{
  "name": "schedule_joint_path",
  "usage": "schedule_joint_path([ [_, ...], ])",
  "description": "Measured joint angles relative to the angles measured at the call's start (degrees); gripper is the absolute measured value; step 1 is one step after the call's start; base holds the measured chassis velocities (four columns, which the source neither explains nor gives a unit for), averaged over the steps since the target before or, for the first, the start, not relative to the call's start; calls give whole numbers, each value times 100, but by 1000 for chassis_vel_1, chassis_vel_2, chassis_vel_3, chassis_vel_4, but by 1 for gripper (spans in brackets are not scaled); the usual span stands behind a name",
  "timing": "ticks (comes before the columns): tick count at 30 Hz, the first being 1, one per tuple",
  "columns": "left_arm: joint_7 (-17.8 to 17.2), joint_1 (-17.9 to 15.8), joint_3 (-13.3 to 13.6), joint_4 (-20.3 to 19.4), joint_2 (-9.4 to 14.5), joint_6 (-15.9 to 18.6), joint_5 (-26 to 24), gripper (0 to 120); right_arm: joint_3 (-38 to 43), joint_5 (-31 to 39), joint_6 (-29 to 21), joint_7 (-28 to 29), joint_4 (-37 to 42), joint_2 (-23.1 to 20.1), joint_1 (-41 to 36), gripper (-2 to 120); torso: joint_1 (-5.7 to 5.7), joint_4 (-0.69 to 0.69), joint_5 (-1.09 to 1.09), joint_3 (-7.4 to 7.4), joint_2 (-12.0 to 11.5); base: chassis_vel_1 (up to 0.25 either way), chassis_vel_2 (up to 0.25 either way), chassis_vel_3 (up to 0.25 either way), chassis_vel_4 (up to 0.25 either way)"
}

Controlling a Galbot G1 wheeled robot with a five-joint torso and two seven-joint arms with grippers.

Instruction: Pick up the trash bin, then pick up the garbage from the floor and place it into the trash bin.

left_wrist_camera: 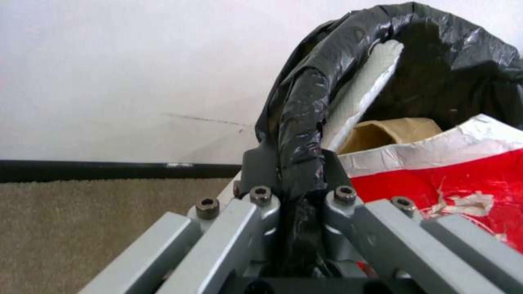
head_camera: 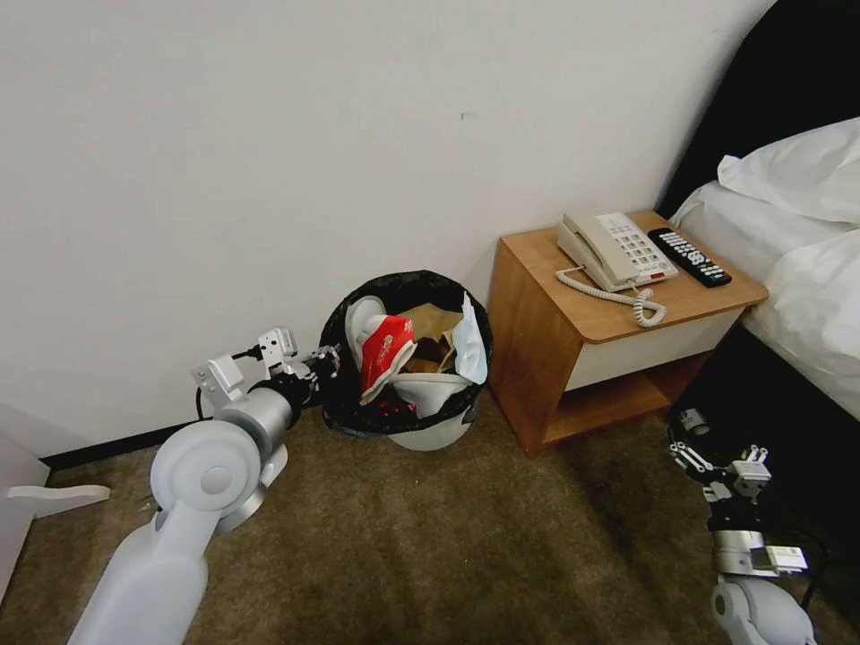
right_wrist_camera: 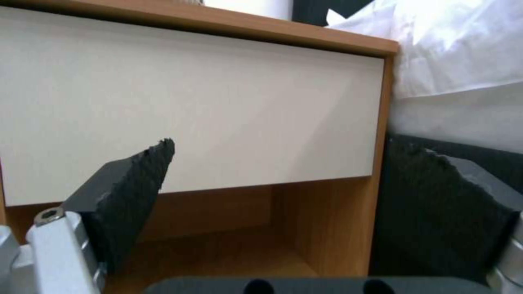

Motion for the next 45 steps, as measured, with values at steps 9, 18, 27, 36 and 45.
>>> schedule_joint_path([
  [9, 14, 281, -110, -224, 30, 8, 82, 4, 60, -8, -23, 2, 5, -3, -38, 100, 0, 0, 0, 0, 0, 0, 0, 0, 0],
  [18, 31, 520, -389, -384, 8, 13, 22, 4, 100, -21, -29, 2, 10, 4, -31, 100, 0, 0, 0, 0, 0, 0, 0, 0, 0],
  [27, 20, 844, -523, -624, -12, 27, 1, 4, 112, -33, -67, 7, -33, 79, -8, 100, 0, 0, 0, 0, 0, 0, 0, 0, 0],
  [36, 46, 962, -649, -713, -38, 29, 3, 4, 116, -30, -105, 76, -109, 147, 95, 100, 0, 0, 0, 0, 0, 0, 0, 0, 0],
  [45, 64, 929, -650, -657, -47, 29, 0, 4, 133, -36, -78, 70, -116, 136, 61, 100, 0, 0, -1, 1, 0, -42, 34, 47, -31],
])
